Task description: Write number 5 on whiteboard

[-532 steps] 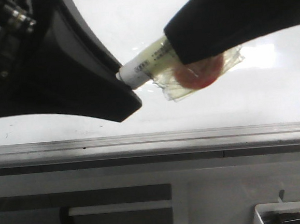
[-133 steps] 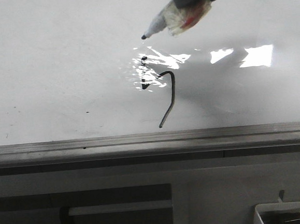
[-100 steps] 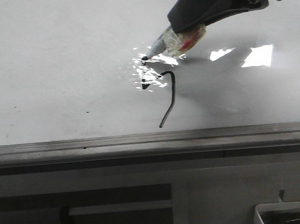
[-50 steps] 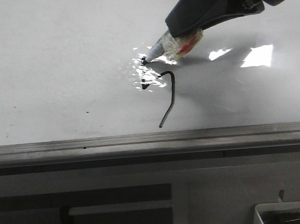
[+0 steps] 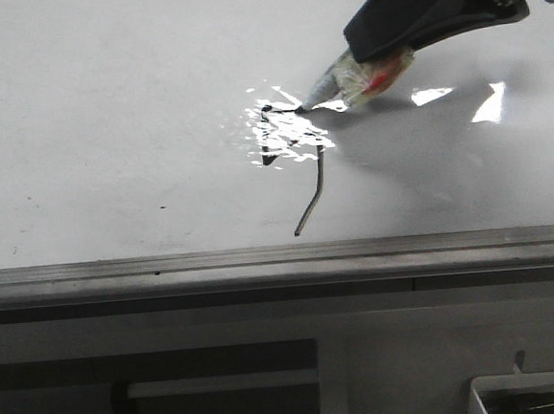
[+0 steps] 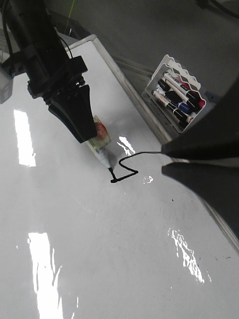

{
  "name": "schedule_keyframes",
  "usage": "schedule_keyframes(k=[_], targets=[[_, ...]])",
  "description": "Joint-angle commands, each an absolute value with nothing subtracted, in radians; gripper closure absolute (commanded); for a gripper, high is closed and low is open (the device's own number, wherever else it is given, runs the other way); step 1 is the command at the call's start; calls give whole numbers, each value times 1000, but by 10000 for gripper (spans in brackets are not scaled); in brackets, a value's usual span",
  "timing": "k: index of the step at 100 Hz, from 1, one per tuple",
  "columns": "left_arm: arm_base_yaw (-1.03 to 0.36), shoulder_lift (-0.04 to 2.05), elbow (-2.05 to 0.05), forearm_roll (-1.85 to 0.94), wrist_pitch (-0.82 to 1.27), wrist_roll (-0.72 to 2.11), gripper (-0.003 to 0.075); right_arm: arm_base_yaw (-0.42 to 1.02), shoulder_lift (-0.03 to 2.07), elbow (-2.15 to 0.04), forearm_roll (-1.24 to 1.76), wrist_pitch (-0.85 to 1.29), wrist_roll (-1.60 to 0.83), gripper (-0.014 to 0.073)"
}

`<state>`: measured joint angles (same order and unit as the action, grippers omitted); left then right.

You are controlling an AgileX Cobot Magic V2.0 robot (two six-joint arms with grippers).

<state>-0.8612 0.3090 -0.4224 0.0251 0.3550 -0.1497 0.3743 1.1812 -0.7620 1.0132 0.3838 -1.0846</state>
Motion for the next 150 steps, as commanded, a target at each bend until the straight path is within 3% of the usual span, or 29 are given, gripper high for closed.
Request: schedule_keyframes(k=[1, 34, 55, 64, 77, 84, 112, 128, 150], targets=[[-860, 317, -447, 20, 282, -155, 741, 331, 1155, -764, 997, 283, -1090, 634], [-860, 317, -447, 20, 282, -155, 741, 287, 1147, -755, 997, 311, -1090, 634], [-860, 317, -446, 17, 280, -155, 732, 289, 1073, -831, 997, 587, -1090, 634], [-860, 322, -446, 0, 275, -155, 643, 293, 1030, -872, 997, 701, -1090, 634], [-860, 370, -467, 0, 270, -146, 386, 328, 991, -894, 997, 795, -1176, 634], [-860, 423, -503, -12, 286, -103, 316, 364, 986, -894, 997, 828, -1243, 634], [-942, 756, -733, -265, 501, 375, 312, 598, 1027, -892, 869, 758, -1276, 634], [-1032, 932, -812, -267, 518, 401, 312, 703, 1038, -892, 861, 669, -1276, 634], [-1063, 1061, -846, -267, 499, 406, 351, 725, 1038, -892, 861, 689, -1274, 634]])
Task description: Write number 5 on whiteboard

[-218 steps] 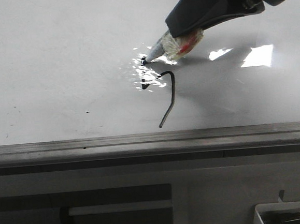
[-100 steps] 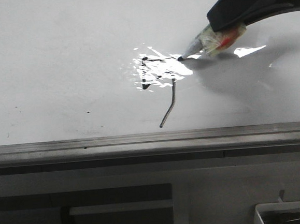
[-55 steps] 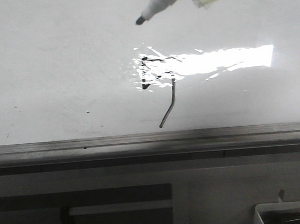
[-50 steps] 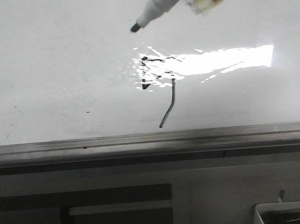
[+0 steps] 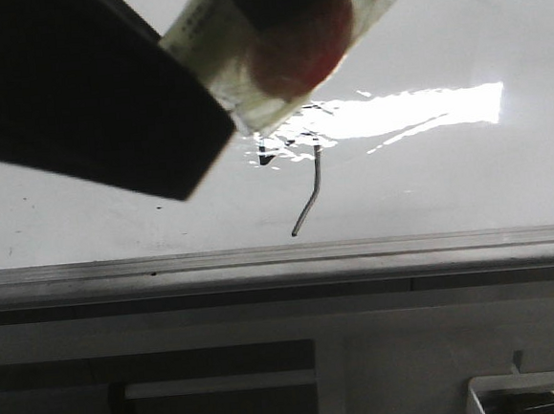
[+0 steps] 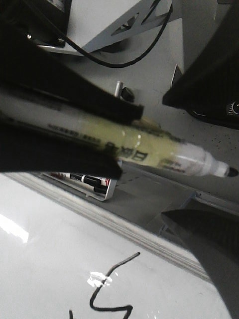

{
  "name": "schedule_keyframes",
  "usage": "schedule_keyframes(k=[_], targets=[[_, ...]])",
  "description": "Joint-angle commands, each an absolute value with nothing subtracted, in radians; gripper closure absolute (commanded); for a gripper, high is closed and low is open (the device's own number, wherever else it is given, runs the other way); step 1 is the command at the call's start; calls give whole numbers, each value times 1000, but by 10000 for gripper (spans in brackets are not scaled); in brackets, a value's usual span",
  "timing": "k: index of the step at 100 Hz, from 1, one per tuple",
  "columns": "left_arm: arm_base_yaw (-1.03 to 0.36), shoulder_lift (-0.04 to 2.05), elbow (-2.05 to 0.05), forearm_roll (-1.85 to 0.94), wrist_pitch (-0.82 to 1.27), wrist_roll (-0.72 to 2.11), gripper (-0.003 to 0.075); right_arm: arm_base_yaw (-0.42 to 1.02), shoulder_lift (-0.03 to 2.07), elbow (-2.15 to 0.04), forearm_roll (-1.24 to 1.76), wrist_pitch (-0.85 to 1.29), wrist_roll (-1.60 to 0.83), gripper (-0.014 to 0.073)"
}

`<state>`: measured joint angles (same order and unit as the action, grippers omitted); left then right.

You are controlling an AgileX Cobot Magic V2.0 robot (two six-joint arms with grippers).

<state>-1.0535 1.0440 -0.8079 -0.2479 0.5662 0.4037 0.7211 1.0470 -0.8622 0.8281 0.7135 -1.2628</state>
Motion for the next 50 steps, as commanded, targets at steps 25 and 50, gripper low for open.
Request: schedule_keyframes(k=[25, 50], targets=[[-1063, 1072, -846, -267, 442, 406, 473, 725, 1038, -892, 863, 728, -1274, 634], [-1063, 1081, -844, -267, 426, 406, 741, 725, 1038, -892, 863, 730, -1274, 634]])
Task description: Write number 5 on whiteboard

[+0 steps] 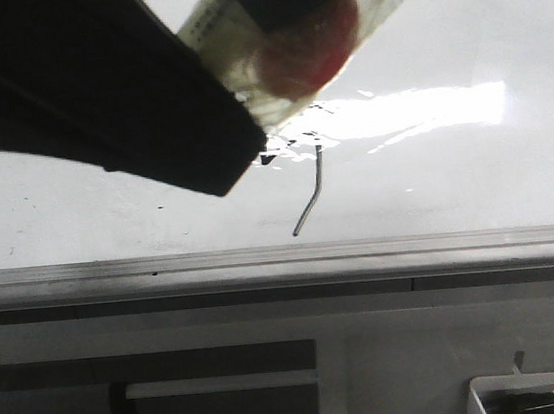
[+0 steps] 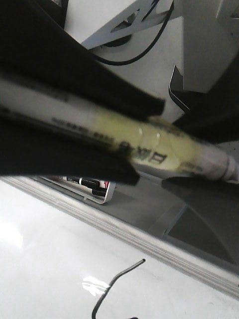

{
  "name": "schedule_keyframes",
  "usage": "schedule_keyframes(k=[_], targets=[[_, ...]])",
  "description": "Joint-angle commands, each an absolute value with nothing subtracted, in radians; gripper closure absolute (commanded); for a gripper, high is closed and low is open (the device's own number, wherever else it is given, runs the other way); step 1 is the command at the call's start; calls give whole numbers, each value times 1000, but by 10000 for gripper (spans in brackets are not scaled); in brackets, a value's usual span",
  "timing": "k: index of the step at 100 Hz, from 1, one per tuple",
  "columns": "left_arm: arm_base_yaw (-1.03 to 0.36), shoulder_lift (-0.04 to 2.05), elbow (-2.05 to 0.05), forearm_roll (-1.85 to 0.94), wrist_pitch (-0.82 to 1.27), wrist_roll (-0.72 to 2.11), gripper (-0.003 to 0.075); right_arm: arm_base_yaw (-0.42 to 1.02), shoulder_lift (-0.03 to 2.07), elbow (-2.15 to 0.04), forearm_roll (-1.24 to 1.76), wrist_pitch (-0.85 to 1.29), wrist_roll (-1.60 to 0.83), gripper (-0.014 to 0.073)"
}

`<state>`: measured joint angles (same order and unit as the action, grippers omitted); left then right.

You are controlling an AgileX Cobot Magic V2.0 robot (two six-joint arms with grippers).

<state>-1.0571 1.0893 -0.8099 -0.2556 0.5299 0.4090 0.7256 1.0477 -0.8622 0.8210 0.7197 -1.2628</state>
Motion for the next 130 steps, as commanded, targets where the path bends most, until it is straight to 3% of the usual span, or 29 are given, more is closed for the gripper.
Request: schedule_keyframes(k=[1, 18, 23, 30, 31, 42, 51, 58, 65, 72, 85, 105, 130], targets=[[-1063, 1081, -844, -269, 426, 406, 741, 725, 1038, -892, 863, 730, -1274, 634], [-1063, 1107, -840, -288, 426, 406, 741, 725, 1038, -892, 865, 735, -1264, 627], [-1063, 1109, -835, -297, 423, 406, 741, 725, 1038, -892, 865, 736, -1262, 585], [-1063, 1109, -828, -299, 419, 403, 741, 723, 1038, -892, 865, 727, -1258, 443], [-1063, 1109, -825, -299, 418, 402, 741, 722, 1038, -892, 865, 724, -1253, 387], [-1055, 1109, -799, -315, 410, 390, 741, 700, 1032, -892, 861, 664, -1168, 112], [-1032, 1109, -768, -322, 386, 307, 741, 653, 1000, -892, 863, 657, -1166, 18], [-1000, 1109, -731, -322, 334, 202, 741, 611, 962, -892, 863, 657, -1166, 45], [-965, 1107, -685, -322, 258, 84, 741, 573, 921, -892, 863, 655, -1166, 134], [-943, 1107, -635, -322, 166, -6, 741, 542, 884, -892, 863, 655, -1150, 291], [-940, 1111, -551, -366, -46, -54, 741, 492, 835, -891, 863, 680, -1119, 666], [-940, 1207, -516, -528, -288, -52, 741, 472, 806, -845, 863, 678, -1086, 650], [-940, 1336, -516, -565, -443, -49, 741, 472, 806, -803, 865, 684, -1071, 650]])
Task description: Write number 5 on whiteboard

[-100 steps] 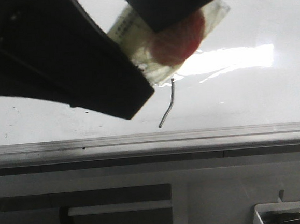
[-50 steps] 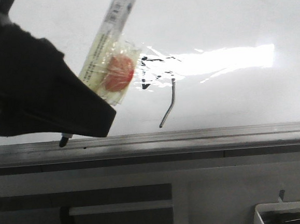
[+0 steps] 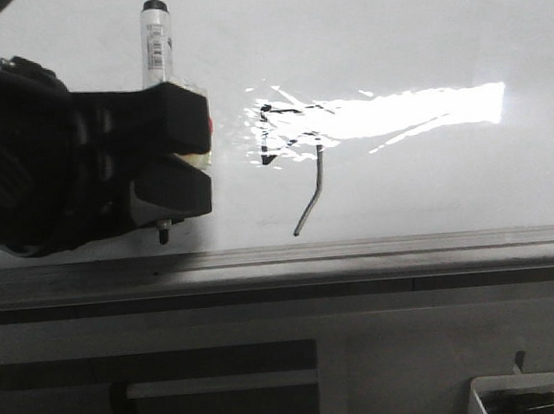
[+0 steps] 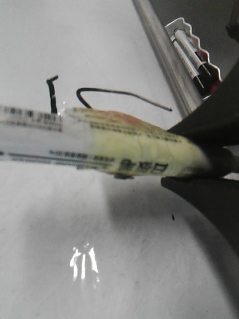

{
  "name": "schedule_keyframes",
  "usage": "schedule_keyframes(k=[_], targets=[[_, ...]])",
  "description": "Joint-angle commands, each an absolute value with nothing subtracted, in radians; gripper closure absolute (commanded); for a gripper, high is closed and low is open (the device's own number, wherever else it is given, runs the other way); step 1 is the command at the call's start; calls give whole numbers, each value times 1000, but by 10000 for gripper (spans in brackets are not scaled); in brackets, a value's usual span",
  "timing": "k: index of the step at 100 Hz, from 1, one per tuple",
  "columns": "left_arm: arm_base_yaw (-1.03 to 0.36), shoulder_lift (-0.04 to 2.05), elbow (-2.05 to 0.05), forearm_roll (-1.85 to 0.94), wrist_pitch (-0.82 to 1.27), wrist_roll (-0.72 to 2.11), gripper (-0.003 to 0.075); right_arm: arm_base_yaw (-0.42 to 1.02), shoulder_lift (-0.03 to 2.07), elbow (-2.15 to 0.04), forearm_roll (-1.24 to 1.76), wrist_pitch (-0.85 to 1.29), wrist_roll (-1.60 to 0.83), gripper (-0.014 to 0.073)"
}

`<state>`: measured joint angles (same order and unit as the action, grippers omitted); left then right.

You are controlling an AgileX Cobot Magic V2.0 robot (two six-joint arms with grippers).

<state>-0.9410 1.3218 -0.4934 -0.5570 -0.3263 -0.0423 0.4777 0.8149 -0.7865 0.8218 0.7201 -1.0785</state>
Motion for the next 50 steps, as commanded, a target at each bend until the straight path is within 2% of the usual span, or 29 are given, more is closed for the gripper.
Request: schedule_keyframes(k=[1, 15, 35, 50], targets=[[-940, 1338, -516, -565, -448, -49, 741, 472, 806, -803, 865, 684, -1068, 650], [-940, 1379, -516, -593, -486, -22, 741, 472, 806, -801, 865, 684, -1042, 650], [-940, 1399, -516, -811, -531, 167, 741, 472, 806, -801, 865, 684, -1042, 650], [-940, 1399, -516, -818, -542, 186, 741, 472, 806, -801, 865, 683, -1042, 650]])
